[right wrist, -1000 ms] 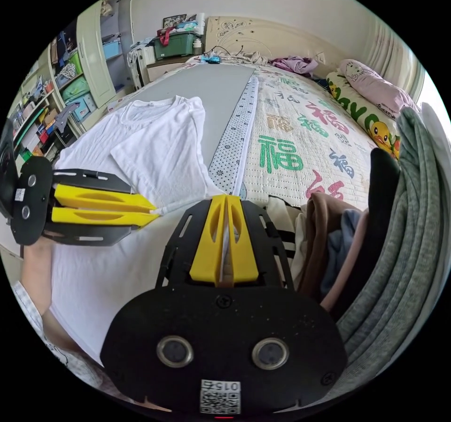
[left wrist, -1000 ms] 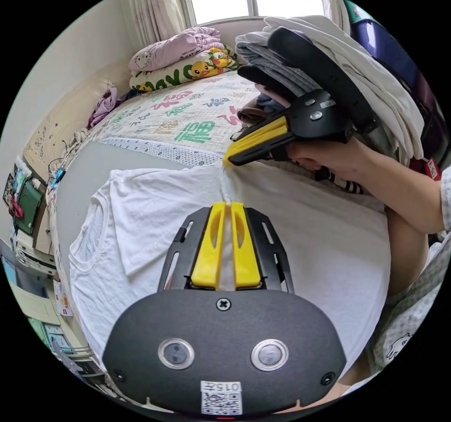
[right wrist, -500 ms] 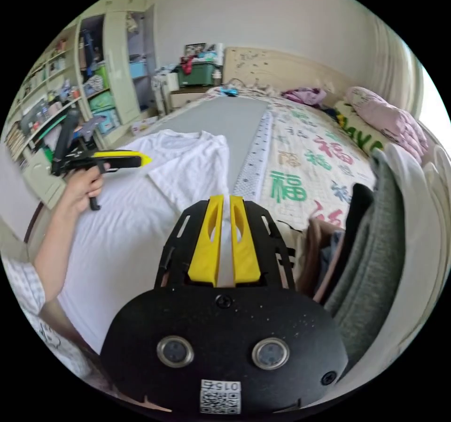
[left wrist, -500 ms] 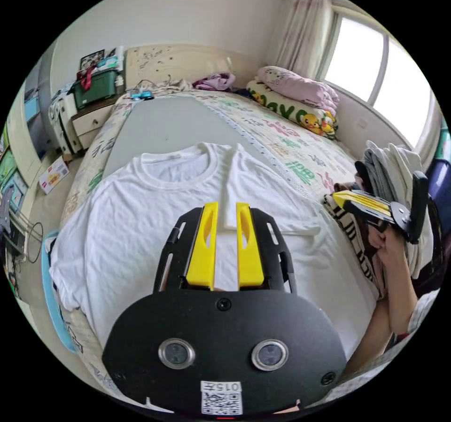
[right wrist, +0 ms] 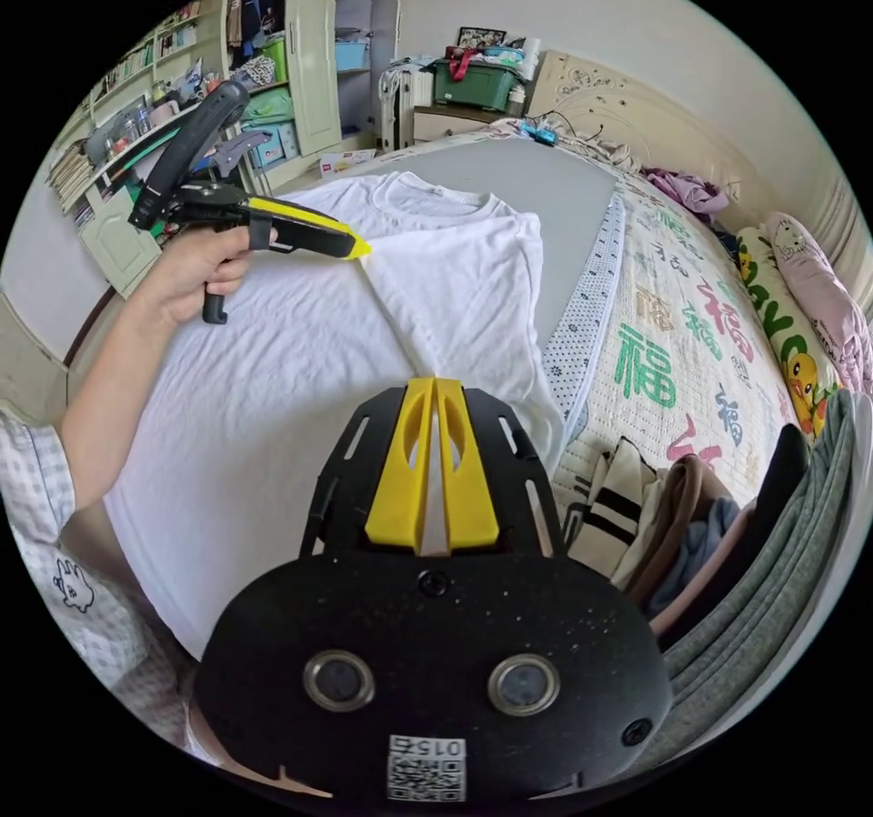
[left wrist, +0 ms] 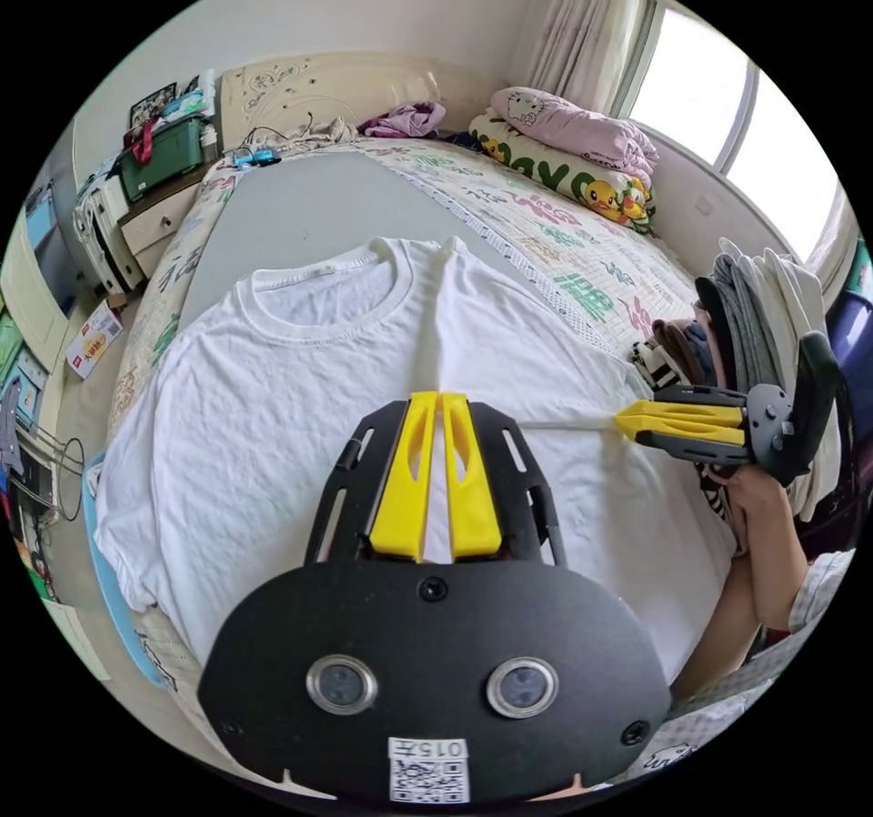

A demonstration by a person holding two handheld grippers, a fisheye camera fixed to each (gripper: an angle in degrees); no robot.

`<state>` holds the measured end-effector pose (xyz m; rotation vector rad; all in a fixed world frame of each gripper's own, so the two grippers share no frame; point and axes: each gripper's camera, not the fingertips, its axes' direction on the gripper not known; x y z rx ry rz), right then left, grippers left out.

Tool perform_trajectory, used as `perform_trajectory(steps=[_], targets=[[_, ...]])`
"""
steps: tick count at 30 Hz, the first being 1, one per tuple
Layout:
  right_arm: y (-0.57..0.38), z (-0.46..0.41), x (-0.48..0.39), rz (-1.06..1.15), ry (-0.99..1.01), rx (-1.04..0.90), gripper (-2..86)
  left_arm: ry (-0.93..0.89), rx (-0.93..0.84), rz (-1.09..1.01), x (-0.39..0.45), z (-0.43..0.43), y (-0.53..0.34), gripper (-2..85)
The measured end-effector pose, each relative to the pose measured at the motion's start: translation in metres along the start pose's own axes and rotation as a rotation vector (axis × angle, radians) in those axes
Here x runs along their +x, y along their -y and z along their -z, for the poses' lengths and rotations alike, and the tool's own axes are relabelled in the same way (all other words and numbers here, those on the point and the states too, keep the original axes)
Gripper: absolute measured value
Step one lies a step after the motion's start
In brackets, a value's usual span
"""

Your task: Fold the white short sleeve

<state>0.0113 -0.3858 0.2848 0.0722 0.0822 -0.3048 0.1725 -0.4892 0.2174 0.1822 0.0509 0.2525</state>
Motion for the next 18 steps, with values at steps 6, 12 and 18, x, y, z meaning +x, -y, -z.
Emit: perform_trajectory(steps=[6,12,18], targets=[[0.0,-0.017,-0.008,0.03,-0.005,-0.027,-1.0,-0.005,-0.027,0.005,-0.015,0.004,-0.004,-0.4],[-0.002,-0.03,-0.015,0.052,-0.018,-0.022,-0.9,0.032,-0.086,-0.014,-0.025,-0.001,-0.007,-0.1],[-0.001,-0.042,-0.018,0.03,-0.003,-0.039,-0.7,0.032,-0.083,0.048,-0.054,0.012,-0.014,0.4]])
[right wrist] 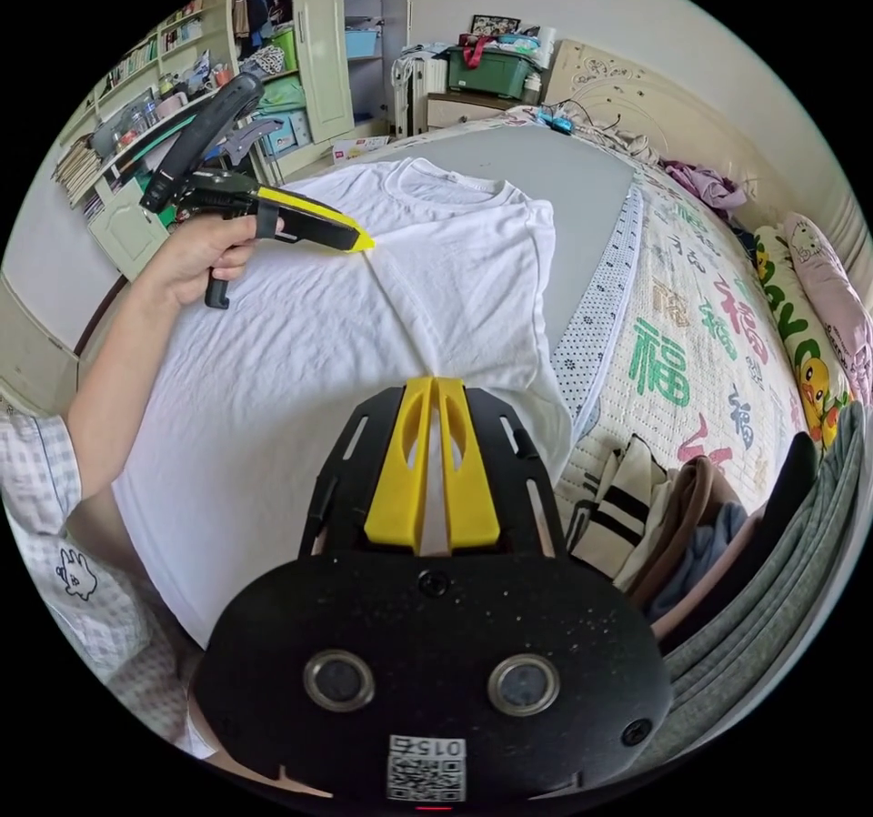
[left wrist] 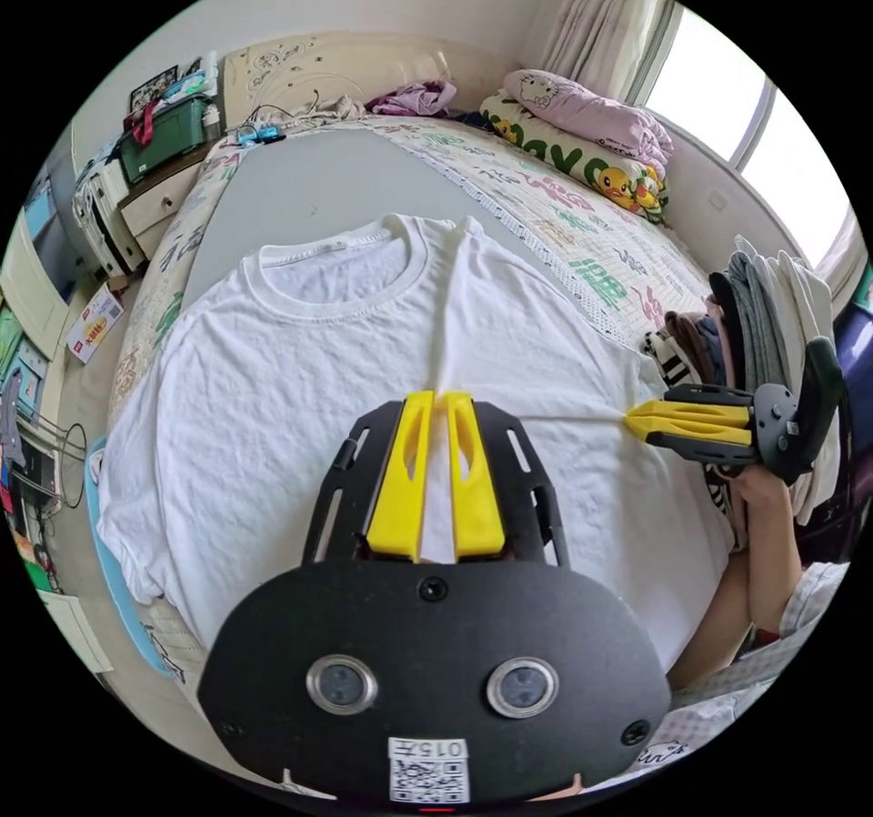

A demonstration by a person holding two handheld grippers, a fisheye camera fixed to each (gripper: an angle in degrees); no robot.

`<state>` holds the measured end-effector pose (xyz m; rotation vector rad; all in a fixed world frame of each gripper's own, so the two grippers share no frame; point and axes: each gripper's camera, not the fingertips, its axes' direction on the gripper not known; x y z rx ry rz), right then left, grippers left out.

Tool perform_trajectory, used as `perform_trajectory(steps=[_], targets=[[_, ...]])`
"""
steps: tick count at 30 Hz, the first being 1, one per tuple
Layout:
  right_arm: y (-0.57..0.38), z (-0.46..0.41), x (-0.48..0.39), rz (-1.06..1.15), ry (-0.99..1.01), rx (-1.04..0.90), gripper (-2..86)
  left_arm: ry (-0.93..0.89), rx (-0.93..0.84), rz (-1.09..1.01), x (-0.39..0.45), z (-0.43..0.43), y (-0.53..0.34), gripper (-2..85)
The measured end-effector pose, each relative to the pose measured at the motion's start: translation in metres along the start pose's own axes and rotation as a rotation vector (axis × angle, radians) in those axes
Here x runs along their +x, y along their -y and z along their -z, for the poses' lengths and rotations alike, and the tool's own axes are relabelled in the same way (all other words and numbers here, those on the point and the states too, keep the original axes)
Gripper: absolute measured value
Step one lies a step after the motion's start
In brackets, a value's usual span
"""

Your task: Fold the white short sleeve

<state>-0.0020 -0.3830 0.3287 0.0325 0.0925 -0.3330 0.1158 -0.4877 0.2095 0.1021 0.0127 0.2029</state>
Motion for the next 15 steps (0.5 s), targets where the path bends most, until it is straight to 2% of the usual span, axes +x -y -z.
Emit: perform_trajectory(steps=[7,12,15], targets=[[-0.002,-0.013,-0.007,-0.031,-0.004,0.009,-0.8,0.012,0.098,0.192,-0.077,0.077,-0.057,1.3],[-0.009,-0.004,-0.023,-0.047,-0.059,0.122,-0.6,0.059,0.239,0.463,-0.156,0.154,-0.178,4.7],[-0.016,0.002,-0.03,-0.081,-0.083,0.197,-0.4,0.081,0.316,0.601,-0.189,0.158,-0.232,5.8]])
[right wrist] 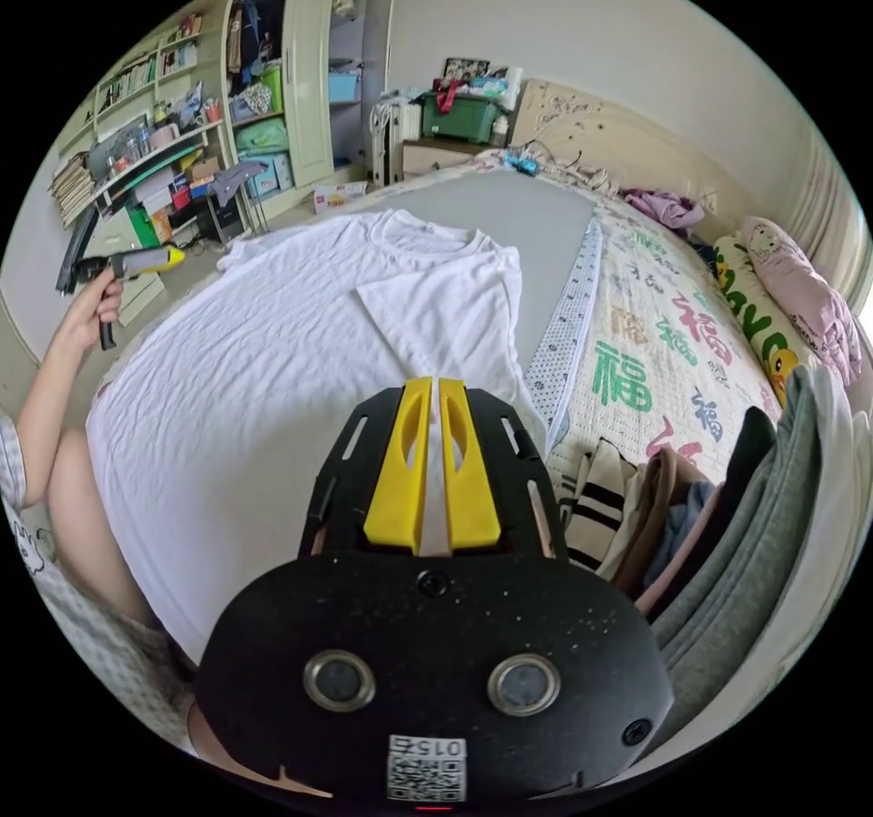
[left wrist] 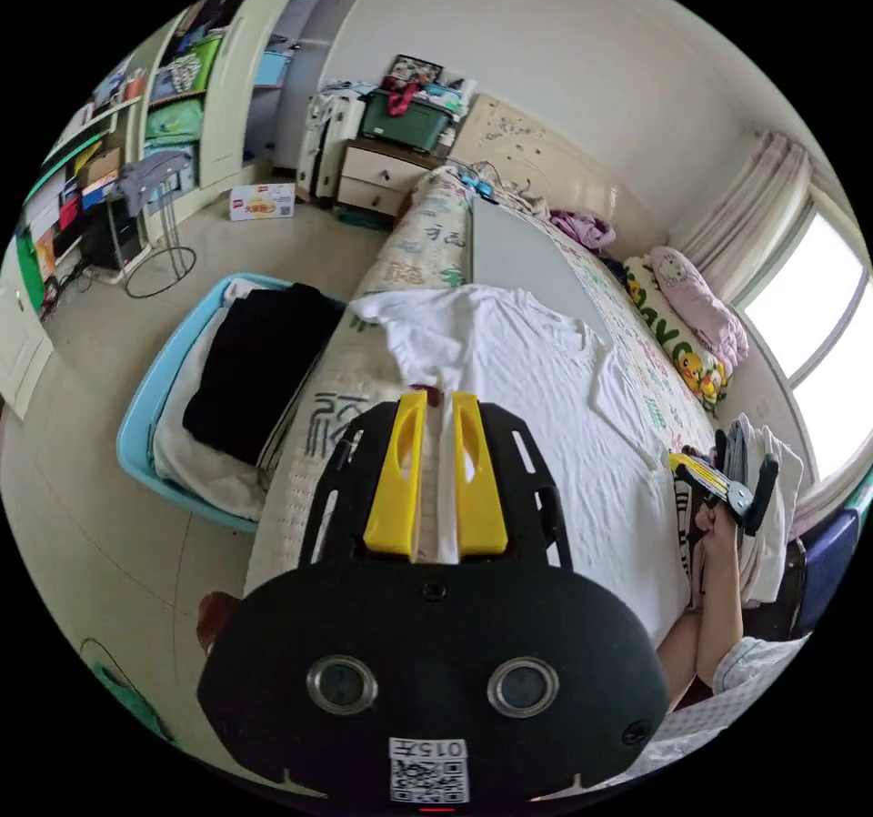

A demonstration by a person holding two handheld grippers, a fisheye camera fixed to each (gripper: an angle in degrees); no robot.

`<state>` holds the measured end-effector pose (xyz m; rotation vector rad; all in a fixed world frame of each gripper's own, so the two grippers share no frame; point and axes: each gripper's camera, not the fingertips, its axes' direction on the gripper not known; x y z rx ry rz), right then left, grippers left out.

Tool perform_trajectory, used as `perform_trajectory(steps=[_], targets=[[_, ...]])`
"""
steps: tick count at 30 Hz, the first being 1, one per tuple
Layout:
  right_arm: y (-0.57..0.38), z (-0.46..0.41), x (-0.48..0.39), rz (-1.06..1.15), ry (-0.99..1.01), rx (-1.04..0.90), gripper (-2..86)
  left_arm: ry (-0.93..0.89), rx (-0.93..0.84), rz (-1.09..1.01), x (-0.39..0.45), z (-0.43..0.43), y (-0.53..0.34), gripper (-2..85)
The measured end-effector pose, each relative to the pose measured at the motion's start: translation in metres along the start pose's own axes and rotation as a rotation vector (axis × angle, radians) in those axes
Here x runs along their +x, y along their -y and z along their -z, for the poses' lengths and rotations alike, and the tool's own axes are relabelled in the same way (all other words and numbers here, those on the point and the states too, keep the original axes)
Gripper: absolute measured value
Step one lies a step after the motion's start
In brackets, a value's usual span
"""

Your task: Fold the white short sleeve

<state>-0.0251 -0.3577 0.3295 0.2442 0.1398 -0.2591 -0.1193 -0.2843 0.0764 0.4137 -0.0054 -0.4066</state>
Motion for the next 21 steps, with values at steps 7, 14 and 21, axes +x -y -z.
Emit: perform_trajectory(steps=[7,14,21], targets=[[0.039,-0.002,-0.051,0.039,0.091,0.043,-0.3,-0.158,0.079,0.114,-0.046,-0.012,0.015,8.6],[0.165,-0.06,-0.179,0.256,0.353,0.046,1.1,-0.199,-0.042,0.107,-0.057,-0.053,0.023,10.3],[0.273,-0.177,-0.331,0.429,0.359,-0.133,6.9,-0.274,-0.048,0.193,-0.084,-0.057,0.022,6.2]])
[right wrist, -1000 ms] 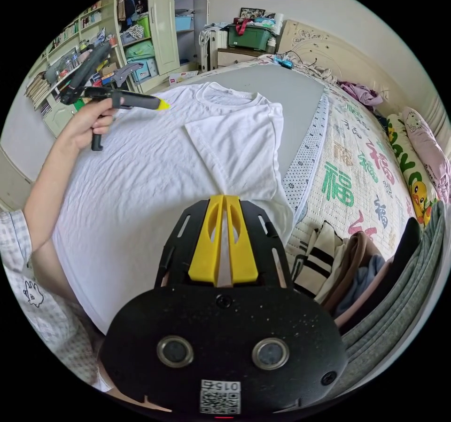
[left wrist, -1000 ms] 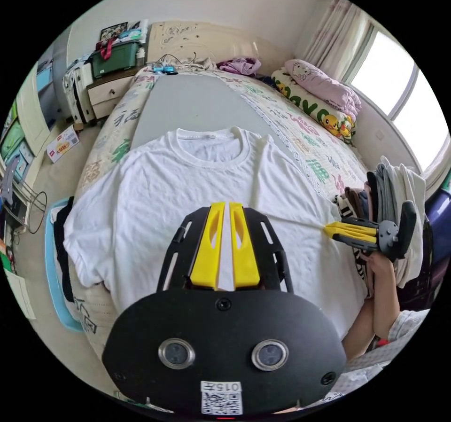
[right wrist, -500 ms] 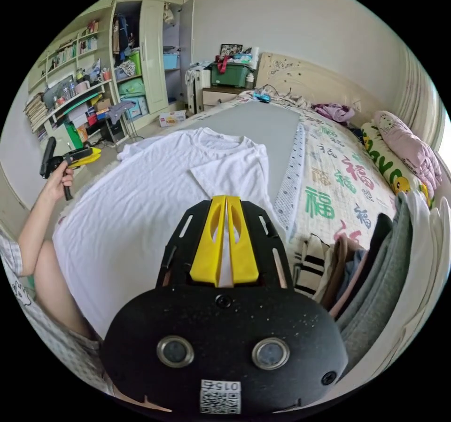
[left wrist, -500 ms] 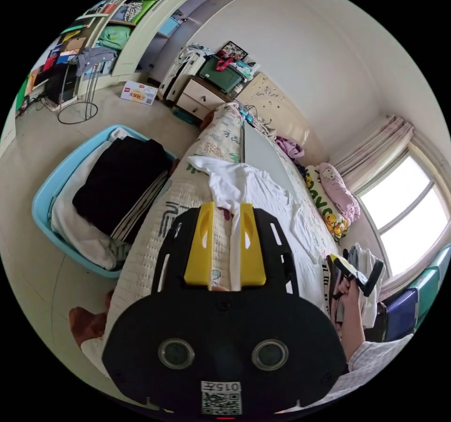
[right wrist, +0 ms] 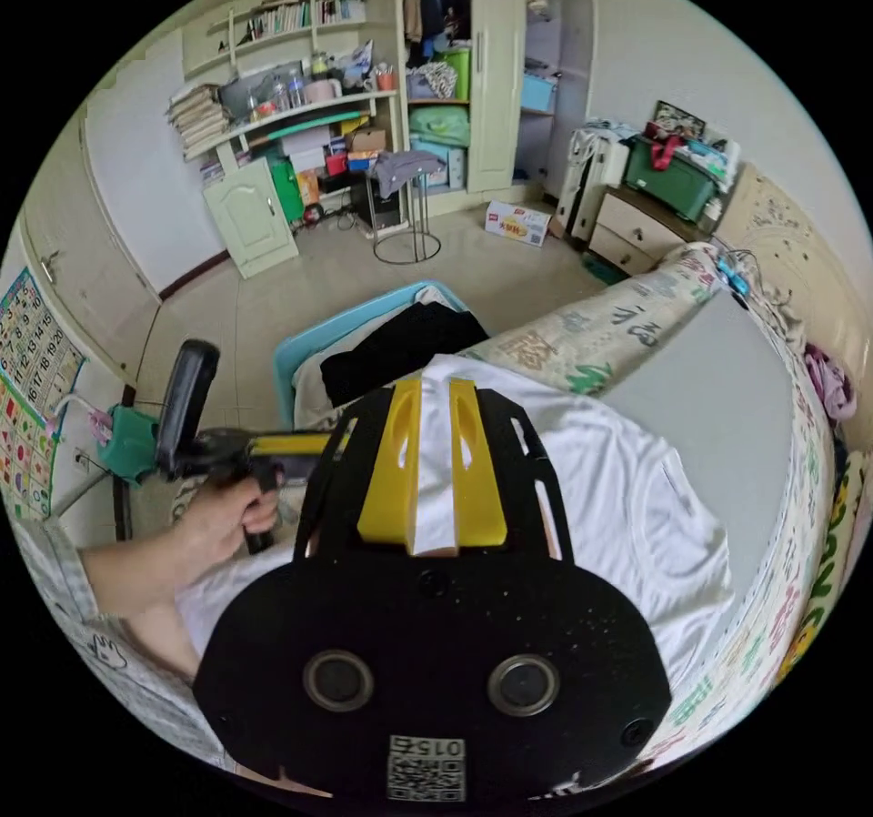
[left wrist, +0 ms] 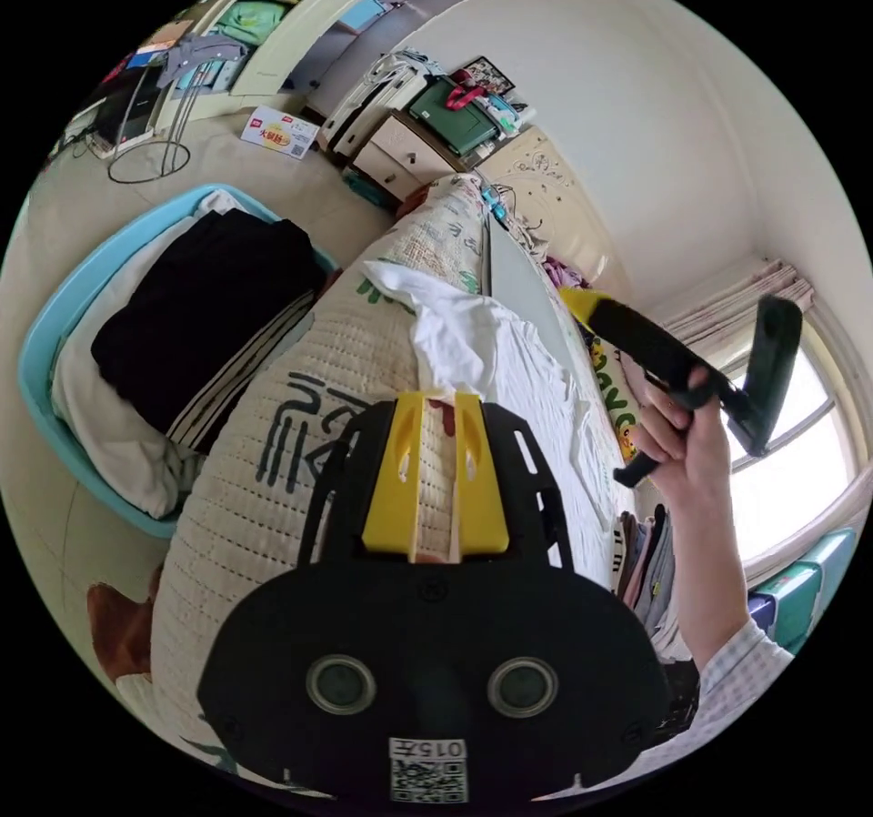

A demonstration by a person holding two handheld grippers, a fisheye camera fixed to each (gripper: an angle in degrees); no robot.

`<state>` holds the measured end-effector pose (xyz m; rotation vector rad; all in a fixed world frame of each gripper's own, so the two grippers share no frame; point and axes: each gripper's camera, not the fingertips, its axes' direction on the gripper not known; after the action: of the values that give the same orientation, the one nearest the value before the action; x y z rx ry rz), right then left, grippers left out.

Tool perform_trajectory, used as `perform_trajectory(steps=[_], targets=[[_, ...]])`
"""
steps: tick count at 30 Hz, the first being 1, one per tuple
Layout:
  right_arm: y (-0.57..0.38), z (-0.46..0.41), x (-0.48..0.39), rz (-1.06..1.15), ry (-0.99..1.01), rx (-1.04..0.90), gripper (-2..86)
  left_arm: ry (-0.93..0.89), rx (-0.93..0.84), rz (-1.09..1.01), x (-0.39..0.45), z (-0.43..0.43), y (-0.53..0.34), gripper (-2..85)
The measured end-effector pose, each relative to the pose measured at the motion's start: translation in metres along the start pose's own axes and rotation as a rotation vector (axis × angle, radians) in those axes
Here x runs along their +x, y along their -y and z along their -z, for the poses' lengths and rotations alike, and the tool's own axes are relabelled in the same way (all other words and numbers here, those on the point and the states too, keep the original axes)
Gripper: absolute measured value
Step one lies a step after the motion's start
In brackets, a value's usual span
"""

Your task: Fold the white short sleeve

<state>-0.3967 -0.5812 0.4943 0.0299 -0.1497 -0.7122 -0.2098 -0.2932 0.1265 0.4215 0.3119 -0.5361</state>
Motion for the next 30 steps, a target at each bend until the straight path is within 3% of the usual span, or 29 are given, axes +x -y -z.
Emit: perform_trajectory(steps=[4,8,13,19,25,30], targets=[[0.053,-0.074,-0.02,0.025,-0.066,-0.161,11.2,0.032,-0.018,-0.023,0.002,-0.002,0.001,4.8],[0.079,-0.136,-0.043,0.083,-0.257,-0.303,12.7,0.039,-0.041,-0.021,0.0,-0.003,0.002,0.6],[0.083,-0.166,-0.044,0.083,-0.383,-0.379,8.1,0.022,-0.034,0.0,-0.004,0.001,-0.002,-0.4],[0.072,-0.091,-0.015,-0.038,-0.297,-0.155,0.2,0.088,0.058,-0.043,0.011,0.018,-0.012,-0.5],[-0.01,0.032,0.054,-0.291,-0.217,0.106,-0.4,0.072,0.158,-0.308,0.066,0.043,-0.03,-0.6],[-0.115,0.071,0.1,-0.482,-0.227,0.111,-0.3,0.038,-0.063,-0.628,0.129,0.015,-0.058,-0.7]])
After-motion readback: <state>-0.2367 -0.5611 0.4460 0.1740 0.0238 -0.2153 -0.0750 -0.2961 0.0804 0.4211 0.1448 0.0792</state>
